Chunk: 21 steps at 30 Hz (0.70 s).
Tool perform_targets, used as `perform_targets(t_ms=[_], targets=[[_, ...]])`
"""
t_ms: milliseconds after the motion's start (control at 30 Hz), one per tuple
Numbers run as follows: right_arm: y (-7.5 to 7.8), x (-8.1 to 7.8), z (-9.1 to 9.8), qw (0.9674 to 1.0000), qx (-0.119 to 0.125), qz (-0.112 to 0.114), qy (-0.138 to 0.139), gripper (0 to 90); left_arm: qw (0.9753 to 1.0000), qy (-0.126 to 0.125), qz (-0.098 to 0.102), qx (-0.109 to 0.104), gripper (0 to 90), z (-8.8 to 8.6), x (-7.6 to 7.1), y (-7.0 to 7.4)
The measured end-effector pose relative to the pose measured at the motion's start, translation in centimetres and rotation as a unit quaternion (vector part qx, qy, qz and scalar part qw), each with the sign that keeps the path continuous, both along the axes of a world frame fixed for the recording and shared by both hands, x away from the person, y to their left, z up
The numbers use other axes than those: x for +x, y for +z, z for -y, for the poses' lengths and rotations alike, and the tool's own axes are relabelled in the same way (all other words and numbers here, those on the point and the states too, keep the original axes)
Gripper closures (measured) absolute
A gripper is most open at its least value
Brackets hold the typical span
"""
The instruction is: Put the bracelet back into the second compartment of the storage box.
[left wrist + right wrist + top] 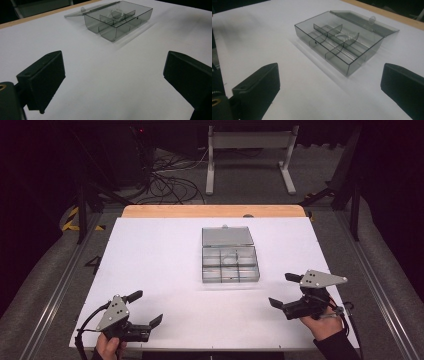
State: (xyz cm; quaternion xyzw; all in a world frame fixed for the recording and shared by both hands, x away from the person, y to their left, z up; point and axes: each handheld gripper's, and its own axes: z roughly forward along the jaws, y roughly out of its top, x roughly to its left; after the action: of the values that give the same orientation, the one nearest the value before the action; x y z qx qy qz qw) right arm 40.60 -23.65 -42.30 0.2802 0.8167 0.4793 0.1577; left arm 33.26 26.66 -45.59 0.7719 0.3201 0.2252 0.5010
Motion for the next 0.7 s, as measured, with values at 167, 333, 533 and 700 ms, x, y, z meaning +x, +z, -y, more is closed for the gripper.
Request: perform_targets(t_ms=[167,333,533,700], targets=[[-1.1,-0.2,0.7,0.9999,-0.004,-0.011,-0.001,2.3,1.0,-0.002,0.004,0.005,4.4,0.0,0.0,0.0],[-2.0,-0.4,1.2,0.9998,-0.004,-0.019,-0.002,1.7,1.0,-0.001,0.001,0.001,4.4,0.0,0.0,0.0],[-3.3,-0.6,1.4,0.9995,-0.006,-0.03,-0.006,0.9,1.0,-0.003,0.001,0.003,4.4,0.0,0.0,0.0],[-4.5,-0.7,1.2,0.999,-0.007,-0.043,-0.002,0.0,1.0,-0.001,0.003,0.004,4.4,0.0,0.0,0.0]])
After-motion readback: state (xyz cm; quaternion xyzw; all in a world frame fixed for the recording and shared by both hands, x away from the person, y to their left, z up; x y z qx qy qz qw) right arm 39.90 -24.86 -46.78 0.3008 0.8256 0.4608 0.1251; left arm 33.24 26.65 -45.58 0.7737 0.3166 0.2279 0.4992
